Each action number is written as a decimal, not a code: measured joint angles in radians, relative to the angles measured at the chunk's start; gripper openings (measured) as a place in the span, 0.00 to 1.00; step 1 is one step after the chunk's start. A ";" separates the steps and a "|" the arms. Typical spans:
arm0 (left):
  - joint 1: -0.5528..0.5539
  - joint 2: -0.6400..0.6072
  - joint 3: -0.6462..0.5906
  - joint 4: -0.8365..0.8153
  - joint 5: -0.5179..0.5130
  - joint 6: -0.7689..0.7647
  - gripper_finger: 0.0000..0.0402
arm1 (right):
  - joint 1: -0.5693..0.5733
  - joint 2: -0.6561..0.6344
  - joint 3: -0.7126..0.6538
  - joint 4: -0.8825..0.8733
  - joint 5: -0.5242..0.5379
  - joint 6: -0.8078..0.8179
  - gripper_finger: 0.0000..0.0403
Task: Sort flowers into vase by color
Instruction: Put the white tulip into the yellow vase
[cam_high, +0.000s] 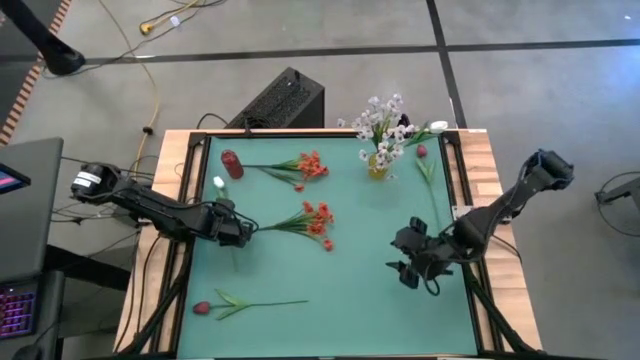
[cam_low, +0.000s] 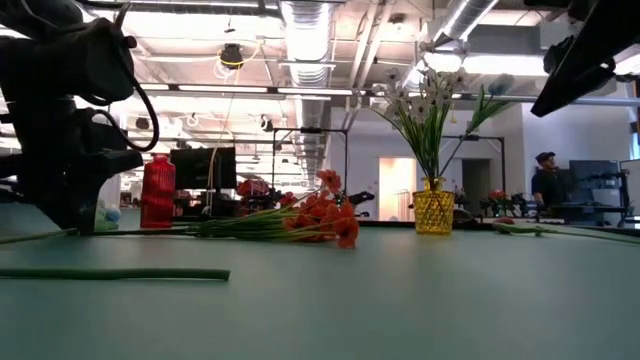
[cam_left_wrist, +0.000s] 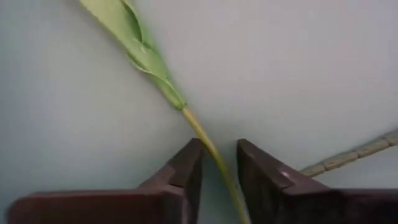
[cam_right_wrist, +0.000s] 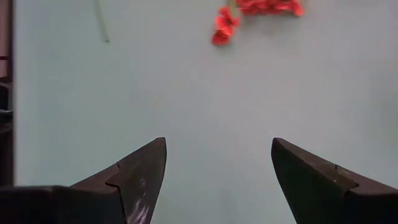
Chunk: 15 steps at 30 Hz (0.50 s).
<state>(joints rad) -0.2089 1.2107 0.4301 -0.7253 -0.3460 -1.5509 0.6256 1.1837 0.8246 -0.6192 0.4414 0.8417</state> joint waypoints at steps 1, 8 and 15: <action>0.000 -0.001 0.000 0.003 0.002 0.014 0.14 | 0.009 0.008 0.000 0.017 -0.002 0.000 0.79; 0.000 0.000 0.076 -0.015 0.001 0.163 0.01 | 0.044 0.033 0.000 0.120 -0.007 -0.001 0.79; 0.002 -0.003 0.222 -0.007 -0.175 0.427 0.00 | 0.042 0.041 0.000 0.215 0.106 -0.086 0.79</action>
<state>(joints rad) -0.2073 1.2075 0.6522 -0.7320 -0.5206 -1.1237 0.6674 1.2248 0.8242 -0.4046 0.5478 0.7561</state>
